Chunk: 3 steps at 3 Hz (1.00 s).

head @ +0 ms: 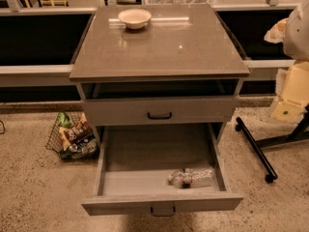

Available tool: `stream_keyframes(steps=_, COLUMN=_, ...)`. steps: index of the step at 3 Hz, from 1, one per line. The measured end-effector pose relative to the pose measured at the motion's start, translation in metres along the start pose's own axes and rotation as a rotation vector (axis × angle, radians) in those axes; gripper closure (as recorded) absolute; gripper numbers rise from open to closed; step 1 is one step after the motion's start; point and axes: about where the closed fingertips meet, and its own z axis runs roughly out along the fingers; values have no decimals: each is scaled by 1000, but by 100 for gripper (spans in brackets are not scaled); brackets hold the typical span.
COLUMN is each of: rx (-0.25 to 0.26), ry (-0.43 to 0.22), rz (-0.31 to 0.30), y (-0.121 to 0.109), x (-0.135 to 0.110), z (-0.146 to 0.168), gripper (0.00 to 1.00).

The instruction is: Pick water bottle from middle drawer and place on counter

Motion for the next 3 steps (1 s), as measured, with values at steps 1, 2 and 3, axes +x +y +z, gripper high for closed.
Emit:
stream_keyframes(steps=1, rx=0, ry=0, rz=0, y=0, x=0, z=0, gripper=0)
stream_keyframes(steps=2, rx=-30, ry=-26, rz=-26, y=3, x=1, z=35, gripper=0)
stream_keyframes(steps=3, rx=-91, ry=-95, rz=-64, y=5, x=6, z=92, gripper=0)
